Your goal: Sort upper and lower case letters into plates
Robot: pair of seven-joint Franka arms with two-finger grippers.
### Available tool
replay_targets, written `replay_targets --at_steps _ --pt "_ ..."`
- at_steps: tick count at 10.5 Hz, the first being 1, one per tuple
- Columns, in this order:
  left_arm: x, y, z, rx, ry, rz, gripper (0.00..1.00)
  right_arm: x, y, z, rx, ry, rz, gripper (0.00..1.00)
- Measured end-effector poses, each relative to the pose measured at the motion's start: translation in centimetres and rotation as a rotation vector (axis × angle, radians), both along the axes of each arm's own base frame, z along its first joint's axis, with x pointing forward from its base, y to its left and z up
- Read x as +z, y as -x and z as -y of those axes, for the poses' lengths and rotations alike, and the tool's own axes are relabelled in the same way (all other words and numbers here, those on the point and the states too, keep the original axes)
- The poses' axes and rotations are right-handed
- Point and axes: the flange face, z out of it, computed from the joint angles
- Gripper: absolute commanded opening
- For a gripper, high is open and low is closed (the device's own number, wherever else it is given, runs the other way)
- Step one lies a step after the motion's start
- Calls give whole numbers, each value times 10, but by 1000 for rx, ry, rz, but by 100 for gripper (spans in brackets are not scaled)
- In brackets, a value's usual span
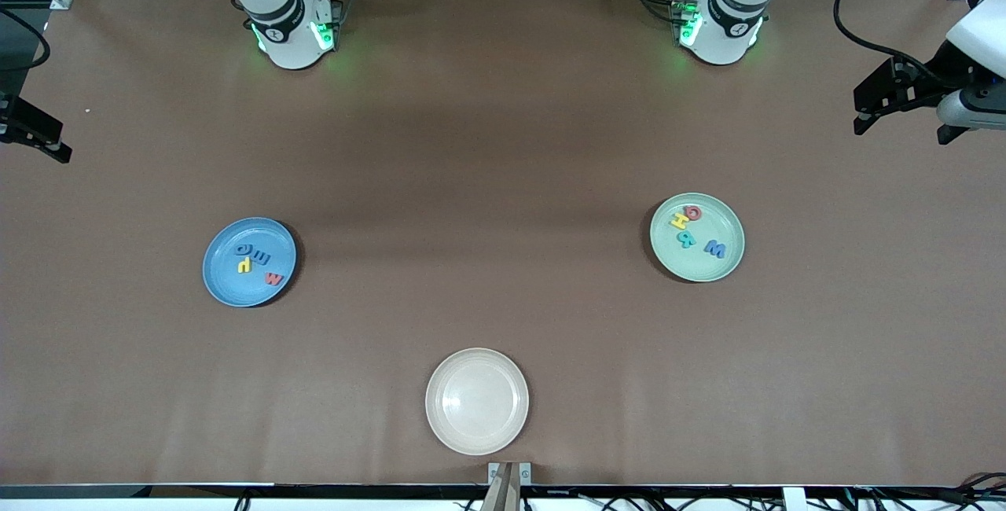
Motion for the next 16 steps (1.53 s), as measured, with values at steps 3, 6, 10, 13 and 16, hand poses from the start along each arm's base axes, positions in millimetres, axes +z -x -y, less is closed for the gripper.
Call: replay_targets --at_steps 3,6,10,13,16 --pt "-1 0 5 107 47 -6 100 -5 -3 0 0 0 -9 100" --pt "-1 0 6 173 54 -6 100 -5 -3 0 0 -1 -9 100" --pt "-1 -2 -7 202 54 -5 100 -4 -2 0 0 -1 -10 100" --pt "-13 -9 -9 207 52 -26 100 -4 -2 0 0 -1 -11 100" --pt "-30 -20 -18 227 57 -59 100 -4 -2 0 0 -1 -12 100"
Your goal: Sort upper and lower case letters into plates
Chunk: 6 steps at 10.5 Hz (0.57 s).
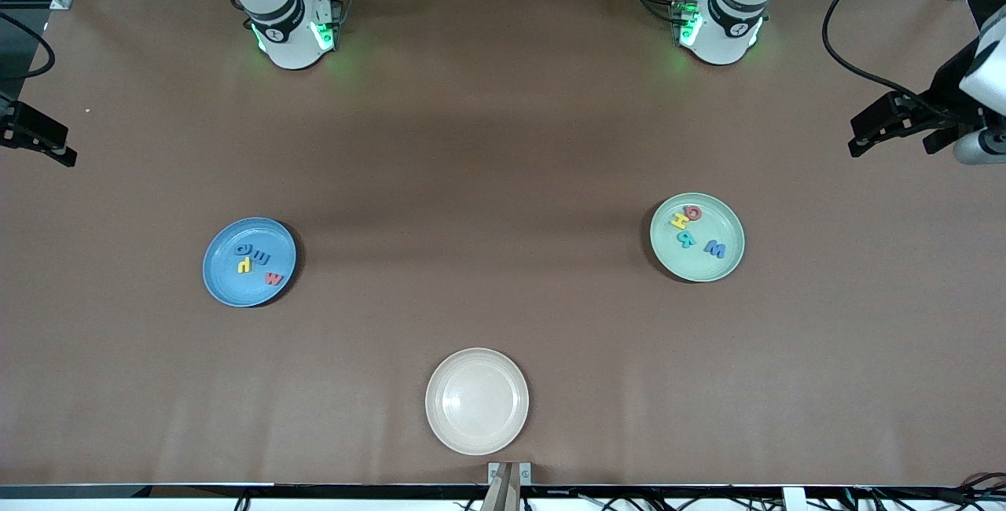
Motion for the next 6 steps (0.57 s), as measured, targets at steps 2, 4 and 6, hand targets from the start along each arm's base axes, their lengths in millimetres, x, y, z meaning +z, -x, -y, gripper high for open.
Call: replay_targets --at_steps 2,4,6 --pt "-23 -12 -6 11 3 -41 100 0 0 0 0 0 -1 100" --pt "-68 -34 -23 47 23 -112 100 -1 0 2 -3 0 -1 100" --pt "-114 -52 -39 74 29 -183 100 -1 0 3 -5 0 -2 100"
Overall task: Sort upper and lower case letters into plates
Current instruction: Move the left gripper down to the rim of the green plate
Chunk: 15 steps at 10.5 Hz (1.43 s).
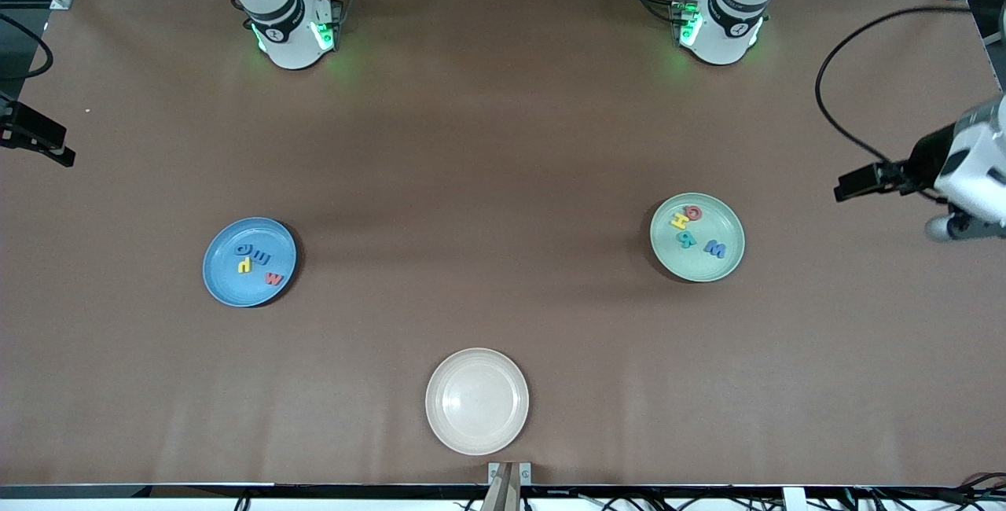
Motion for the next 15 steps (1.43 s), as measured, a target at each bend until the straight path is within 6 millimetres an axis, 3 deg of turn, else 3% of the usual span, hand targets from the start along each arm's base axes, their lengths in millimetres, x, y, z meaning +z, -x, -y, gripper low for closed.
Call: replay_targets --at_steps 2,4,7,9,11,15 --pt "-37 -10 3 -11 3 -61 100 0 0 0 0 0 -1 100" --pt "-91 -19 18 -34 4 -149 100 0 0 1 -1 0 -1 100" --pt "-209 -33 36 -88 25 -229 100 -2 0 1 -2 0 -7 100" --pt "-275 -20 40 -89 30 -211 100 -7 -1 2 -2 -1 -17 100" --pt "-315 2 32 -68 46 -223 100 -12 0 6 -10 -3 -30 100" --pt "-355 29 -1 -15 140 -262 100 -15 2 21 -37 -5 -40 100"
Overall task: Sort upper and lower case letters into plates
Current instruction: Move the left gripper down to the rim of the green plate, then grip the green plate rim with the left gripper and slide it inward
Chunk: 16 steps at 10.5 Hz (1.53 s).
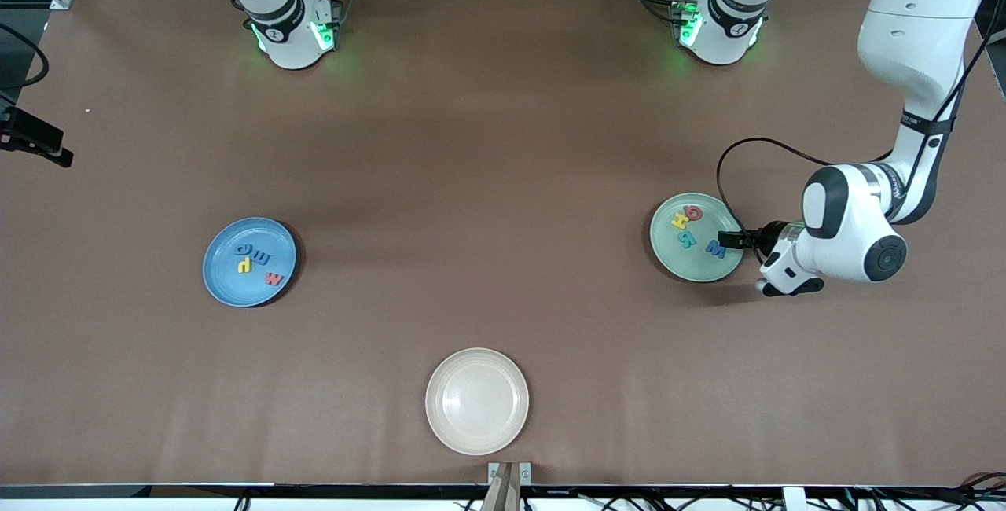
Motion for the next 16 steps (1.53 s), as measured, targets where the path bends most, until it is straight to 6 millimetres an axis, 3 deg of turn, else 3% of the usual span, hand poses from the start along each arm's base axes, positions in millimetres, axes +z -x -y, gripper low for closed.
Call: replay_targets --at_steps 2,4,5,6,7,11,14,16 --pt "-9 10 -1 12 8 -25 100 -2 0 0 -1 -1 -5 100" --pt "-16 15 1 15 8 -22 42 -6 0 0 0 -3 -15 100" --pt "-18 17 1 17 7 -15 20 -6 0 0 1 -3 -16 100" --pt "-20 18 3 27 15 -15 5 -7 0 -2 3 -4 -19 100" --pt "-20 19 5 40 27 -16 0 -10 0 -2 4 -5 -25 100" --pt "-12 16 18 38 66 -2 0 -23 0 -2 3 -10 -51 100" --pt "12 12 60 -23 104 27 0 -56 -14 26 -50 -52 -68 100" --pt "46 5 99 -46 150 70 0 -84 -28 47 -81 -68 -74 100"
